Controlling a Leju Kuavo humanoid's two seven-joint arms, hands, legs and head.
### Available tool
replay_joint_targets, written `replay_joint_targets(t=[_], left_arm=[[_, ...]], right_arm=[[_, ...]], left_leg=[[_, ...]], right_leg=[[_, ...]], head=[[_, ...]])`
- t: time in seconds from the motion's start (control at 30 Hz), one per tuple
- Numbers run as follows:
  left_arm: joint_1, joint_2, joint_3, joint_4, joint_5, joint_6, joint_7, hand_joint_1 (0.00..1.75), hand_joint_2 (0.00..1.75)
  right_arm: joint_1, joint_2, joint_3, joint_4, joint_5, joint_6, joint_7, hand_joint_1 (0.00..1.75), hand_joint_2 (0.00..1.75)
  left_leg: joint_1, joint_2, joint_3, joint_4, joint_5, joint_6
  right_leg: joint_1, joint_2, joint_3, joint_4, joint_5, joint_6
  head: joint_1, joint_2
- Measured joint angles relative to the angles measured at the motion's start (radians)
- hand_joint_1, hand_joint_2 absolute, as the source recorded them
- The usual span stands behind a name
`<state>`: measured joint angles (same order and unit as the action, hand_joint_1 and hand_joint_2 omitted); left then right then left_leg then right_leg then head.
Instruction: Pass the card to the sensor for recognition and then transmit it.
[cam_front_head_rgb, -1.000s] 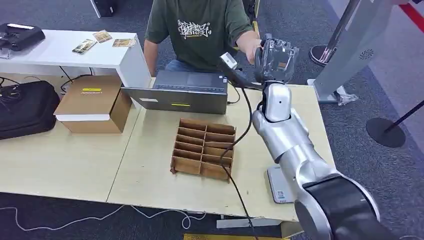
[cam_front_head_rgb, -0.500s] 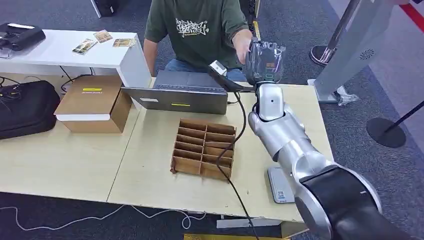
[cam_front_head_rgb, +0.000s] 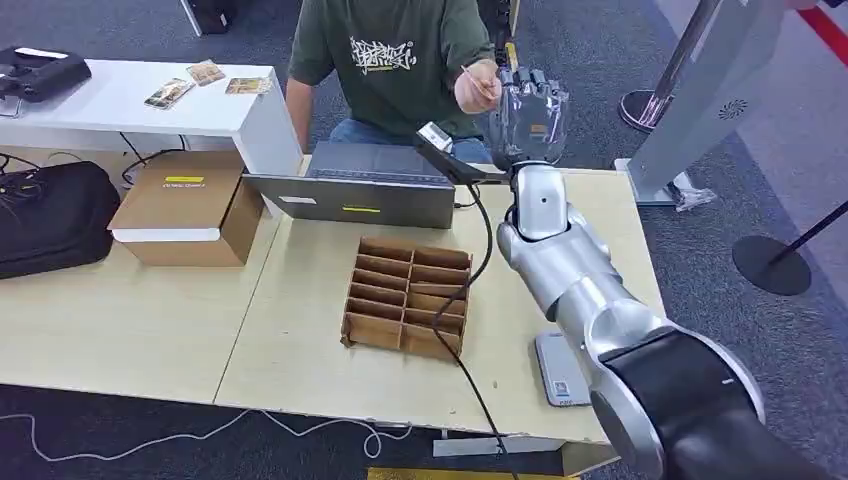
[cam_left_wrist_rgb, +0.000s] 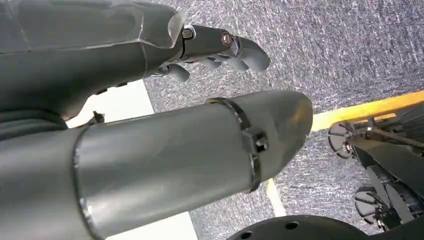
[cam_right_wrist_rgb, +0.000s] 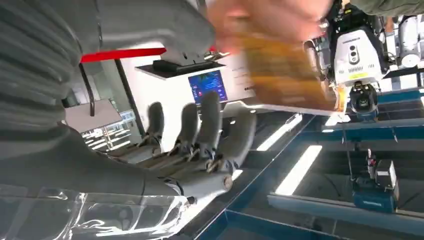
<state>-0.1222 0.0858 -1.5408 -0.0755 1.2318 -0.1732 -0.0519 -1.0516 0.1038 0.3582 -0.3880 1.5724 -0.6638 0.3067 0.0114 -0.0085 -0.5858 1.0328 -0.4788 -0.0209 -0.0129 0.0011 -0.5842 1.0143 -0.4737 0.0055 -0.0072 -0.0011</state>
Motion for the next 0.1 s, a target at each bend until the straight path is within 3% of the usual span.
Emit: replay_joint_targets(t=[0.1], left_arm=[[-0.003, 0.0, 0.0, 0.0, -0.002, -0.001, 0.0, 0.0, 0.0]], right_arm=[[-0.002, 0.0, 0.0, 0.001, 0.0, 0.005, 0.0, 0.0, 1.75]], left_leg=[[0.0, 0.0, 0.0, 0.0, 0.0, 0.0]], right_leg=[[0.0, 0.0, 0.0, 0.0, 0.0, 0.0]], head=[[0.0, 0.0]])
